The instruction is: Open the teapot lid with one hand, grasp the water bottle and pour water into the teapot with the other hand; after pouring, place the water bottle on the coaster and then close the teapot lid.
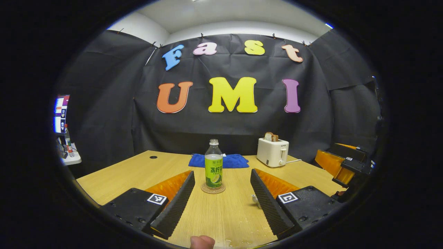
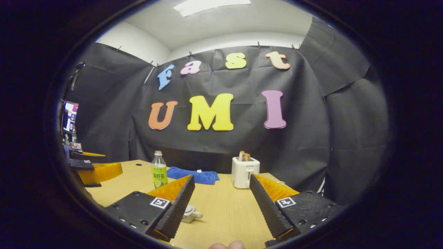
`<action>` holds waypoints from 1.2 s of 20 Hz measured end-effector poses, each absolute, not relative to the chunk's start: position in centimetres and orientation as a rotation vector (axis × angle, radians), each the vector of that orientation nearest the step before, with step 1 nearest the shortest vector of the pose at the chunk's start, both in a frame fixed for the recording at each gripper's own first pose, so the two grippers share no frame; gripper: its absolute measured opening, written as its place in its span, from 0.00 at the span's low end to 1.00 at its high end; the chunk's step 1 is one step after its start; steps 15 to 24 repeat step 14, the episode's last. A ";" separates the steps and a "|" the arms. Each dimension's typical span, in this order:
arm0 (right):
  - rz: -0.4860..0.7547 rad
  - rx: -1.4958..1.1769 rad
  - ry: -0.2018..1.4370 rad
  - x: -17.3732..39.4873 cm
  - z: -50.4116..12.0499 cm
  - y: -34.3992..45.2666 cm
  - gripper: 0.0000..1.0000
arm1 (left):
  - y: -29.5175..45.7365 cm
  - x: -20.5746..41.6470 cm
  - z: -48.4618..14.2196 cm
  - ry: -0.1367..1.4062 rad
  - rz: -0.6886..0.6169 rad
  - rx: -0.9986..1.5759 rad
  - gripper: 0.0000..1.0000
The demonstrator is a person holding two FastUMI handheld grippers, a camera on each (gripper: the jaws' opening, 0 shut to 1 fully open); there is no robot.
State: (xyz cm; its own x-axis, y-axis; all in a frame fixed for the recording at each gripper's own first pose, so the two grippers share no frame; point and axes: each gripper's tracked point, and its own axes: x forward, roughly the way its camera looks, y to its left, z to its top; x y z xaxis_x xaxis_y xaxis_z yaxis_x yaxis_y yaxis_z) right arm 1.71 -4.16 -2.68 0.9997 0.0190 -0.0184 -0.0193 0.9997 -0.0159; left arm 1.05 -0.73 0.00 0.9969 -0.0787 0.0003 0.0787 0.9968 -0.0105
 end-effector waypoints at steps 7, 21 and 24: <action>-0.003 -0.020 0.008 -1.8 -2.3 -4.1 0.96 | -1.3 -1.7 0.4 -0.028 -0.066 -0.006 1.00; -0.015 0.003 -0.011 -3.4 -1.8 -3.4 0.96 | -0.5 -3.0 1.6 -0.056 -0.024 0.013 1.00; -0.015 0.003 -0.011 -3.4 -1.8 -3.4 0.96 | -0.5 -3.0 1.6 -0.056 -0.024 0.013 1.00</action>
